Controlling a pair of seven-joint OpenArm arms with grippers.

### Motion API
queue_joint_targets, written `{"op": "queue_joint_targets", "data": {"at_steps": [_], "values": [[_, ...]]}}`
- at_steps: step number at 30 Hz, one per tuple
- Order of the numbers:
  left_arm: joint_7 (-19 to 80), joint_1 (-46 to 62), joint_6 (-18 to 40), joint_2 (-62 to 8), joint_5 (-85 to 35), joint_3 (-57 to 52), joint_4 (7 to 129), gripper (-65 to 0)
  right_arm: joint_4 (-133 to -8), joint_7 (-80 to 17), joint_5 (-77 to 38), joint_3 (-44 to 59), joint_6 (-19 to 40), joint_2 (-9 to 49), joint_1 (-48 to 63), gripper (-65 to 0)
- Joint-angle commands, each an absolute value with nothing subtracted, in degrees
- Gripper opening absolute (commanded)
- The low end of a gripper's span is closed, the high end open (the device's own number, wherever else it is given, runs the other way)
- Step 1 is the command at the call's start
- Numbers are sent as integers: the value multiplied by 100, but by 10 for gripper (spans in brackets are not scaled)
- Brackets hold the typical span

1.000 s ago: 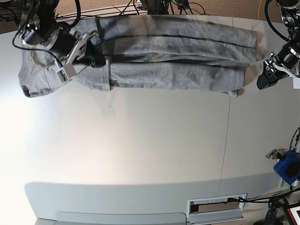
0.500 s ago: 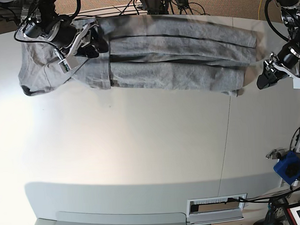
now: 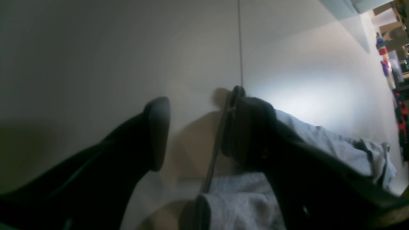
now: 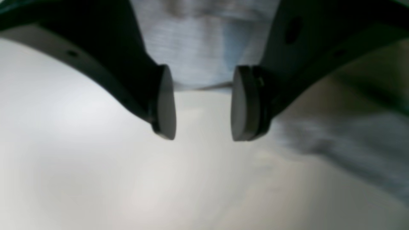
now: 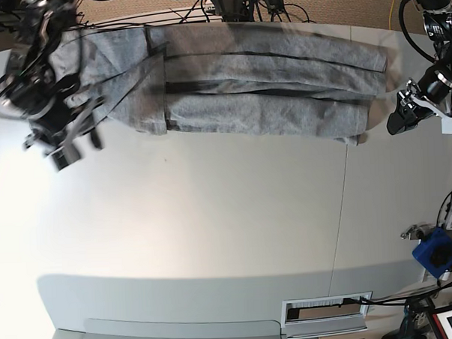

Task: Fold the T-shirt properly
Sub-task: 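Grasp the sleeve with the right gripper and fold it onto the shirt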

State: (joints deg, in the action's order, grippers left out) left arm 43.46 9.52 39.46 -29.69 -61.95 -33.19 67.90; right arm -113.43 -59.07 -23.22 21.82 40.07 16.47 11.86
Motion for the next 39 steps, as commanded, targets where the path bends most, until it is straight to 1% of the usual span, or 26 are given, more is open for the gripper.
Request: {"op": "queue_joint_targets", "data": {"at_steps": [1,4,7,11,14,19,22,27,31,39], "values": [[4239,906,4000,-3114,-6326,-3367,6879,-315,-11301,-5811,-2248,2220,4000,1874,1100,-353],[4237,904,4000,-3111,-6326,-3367,6879,-315,-10750,-5782,-2137,2220,4000,2368,891,-348],[4237,904,4000,-3111,-6329,-3367,6879,-315,-9937,-5782,-2211,2209,4000,2696,556,-348],[4235,904,4000,-3109,-6333,-3367,6879,-315,-8997,-5940,-2709,1977,4000,2943,102,-347],[4237,904,4000,-3111,-6329,-3367,6879,-315,-8641,-6202,-2810,1575,4000,3022,-163,-347],[4241,906,4000,-3111,-6324,-3367,6879,-315,-8571,-6440,-2801,851,4000,3017,-303,-347],[4241,906,4000,-3111,-6322,-3367,6879,-315,-8571,-6576,-2803,644,4000,3017,-301,-347],[4241,906,4000,-3111,-6324,-3367,6879,-315,-8576,-7052,-2777,648,4000,3055,-301,-347],[4241,906,4000,-3111,-6324,-3367,6879,-315,-8582,-7463,-2786,648,4000,3218,-301,-347],[4241,906,4000,-3111,-6326,-3367,6879,-315,-8582,-7655,-2808,648,4000,3658,-303,-348]]}}
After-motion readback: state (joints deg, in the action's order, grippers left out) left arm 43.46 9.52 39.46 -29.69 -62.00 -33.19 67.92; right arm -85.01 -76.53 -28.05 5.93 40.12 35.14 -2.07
